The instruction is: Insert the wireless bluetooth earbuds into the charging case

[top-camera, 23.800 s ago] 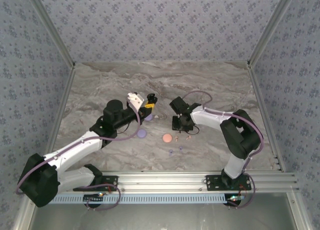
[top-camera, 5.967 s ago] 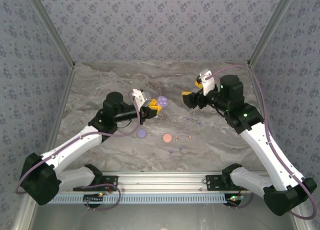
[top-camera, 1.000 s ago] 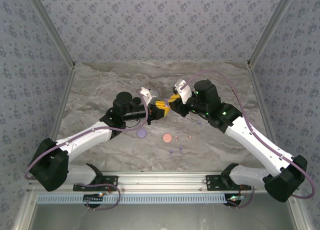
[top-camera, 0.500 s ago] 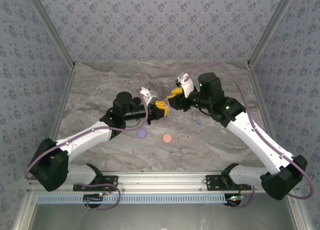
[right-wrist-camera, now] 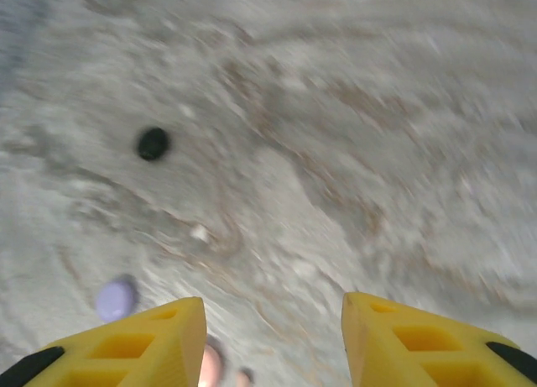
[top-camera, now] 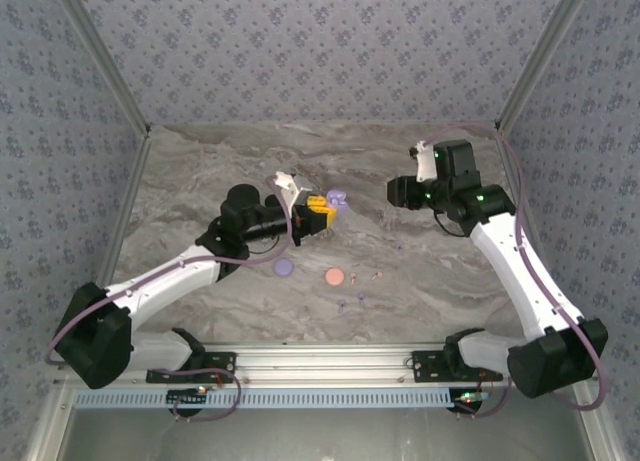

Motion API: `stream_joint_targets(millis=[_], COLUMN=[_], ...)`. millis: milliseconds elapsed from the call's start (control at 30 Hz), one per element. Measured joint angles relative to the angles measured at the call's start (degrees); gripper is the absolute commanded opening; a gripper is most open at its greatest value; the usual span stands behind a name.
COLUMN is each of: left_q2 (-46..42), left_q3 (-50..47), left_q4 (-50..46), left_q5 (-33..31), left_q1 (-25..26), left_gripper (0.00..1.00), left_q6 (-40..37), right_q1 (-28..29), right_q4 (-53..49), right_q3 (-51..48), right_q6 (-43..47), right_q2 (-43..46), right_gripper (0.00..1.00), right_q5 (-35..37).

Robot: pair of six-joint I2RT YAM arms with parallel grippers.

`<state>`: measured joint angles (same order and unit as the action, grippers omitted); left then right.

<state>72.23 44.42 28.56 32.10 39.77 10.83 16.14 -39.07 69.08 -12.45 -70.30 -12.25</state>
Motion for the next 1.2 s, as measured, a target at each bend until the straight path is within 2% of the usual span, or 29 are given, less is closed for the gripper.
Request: stream_joint_targets(millis=[200, 467, 767, 1200], left_q2=[-1.01, -1.33, -1.73, -2.82], left_q3=[-0.42, -1.05, -1.14, -1.25], left_q4=[-0.07, -0.48, -1.05, -2.29], left_q5=[-0.72, -1.51, -1.79, -2.21], left_q1=[0.00, 0.00, 0.00, 0.00], left_gripper=[0.00, 0.00, 0.00, 0.00], left_q6=[-0.50, -0.90, -1.33, -2.12], right_q1=[-0.26, 0.37, 3.17, 4.63], right_q4=[-6.12, -6.60, -7.15, -8.04], right_q3=[-5.55, -7.06, -3.65, 1.79], right_q6=[-1.95, 0.07, 3.06, 5.03], right_q2=[-7.61, -17.55, -28.59, -34.97], right_gripper=[0.45, 0.43, 0.41, 0.39], right_q5=[4.50, 8.26, 11.34, 14.67])
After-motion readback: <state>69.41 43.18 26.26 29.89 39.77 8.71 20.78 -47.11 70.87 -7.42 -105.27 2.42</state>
